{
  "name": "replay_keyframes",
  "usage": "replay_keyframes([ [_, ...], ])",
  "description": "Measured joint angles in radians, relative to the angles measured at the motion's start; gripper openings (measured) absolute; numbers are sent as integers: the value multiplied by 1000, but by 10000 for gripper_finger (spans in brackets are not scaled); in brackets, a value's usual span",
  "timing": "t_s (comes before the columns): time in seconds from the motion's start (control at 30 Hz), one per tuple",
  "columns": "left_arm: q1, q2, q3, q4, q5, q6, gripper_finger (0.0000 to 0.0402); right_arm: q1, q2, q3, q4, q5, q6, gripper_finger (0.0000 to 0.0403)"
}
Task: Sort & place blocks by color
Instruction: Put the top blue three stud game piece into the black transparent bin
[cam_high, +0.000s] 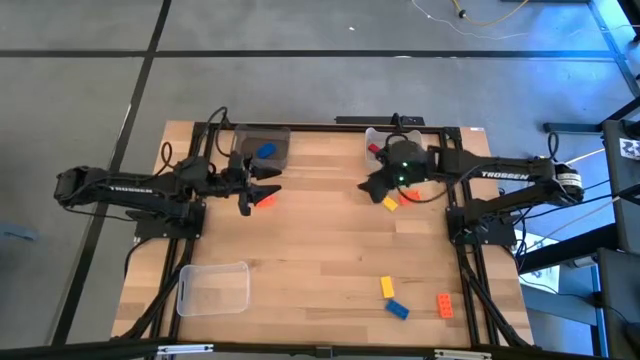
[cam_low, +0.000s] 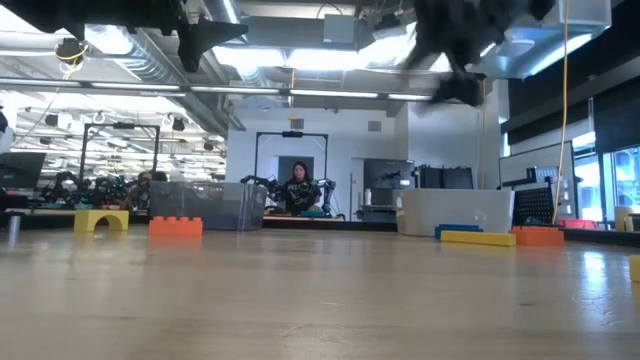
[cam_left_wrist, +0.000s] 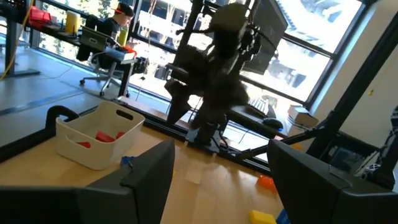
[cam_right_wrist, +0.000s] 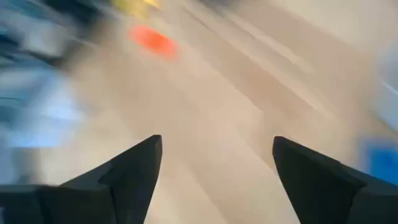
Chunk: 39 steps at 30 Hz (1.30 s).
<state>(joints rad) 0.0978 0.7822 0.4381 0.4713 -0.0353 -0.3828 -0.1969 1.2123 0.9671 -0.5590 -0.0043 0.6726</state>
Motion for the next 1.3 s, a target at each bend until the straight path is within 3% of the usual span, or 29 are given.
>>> replay_keyframes([
  [0.07, 0, 0, 0, 0, 0, 0, 247, -36, 14, -4, -159, 29, 14, 307],
  [0.2, 0, 0, 0, -3, 0, 0, 247, -99, 60, -56, -278, 30, 33, 307],
  [0.53, 0, 0, 0, -7, 0, 0, 247, -173, 260, -105, -118, 162, 26, 307],
  [0.93, 0, 0, 0, -7, -1, -3, 247, -189, 404, -105, -81, 180, 37, 304],
  [1.3, 0, 0, 0, -7, -1, -3, 247, -189, 422, -104, -23, 212, 95, 232],
])
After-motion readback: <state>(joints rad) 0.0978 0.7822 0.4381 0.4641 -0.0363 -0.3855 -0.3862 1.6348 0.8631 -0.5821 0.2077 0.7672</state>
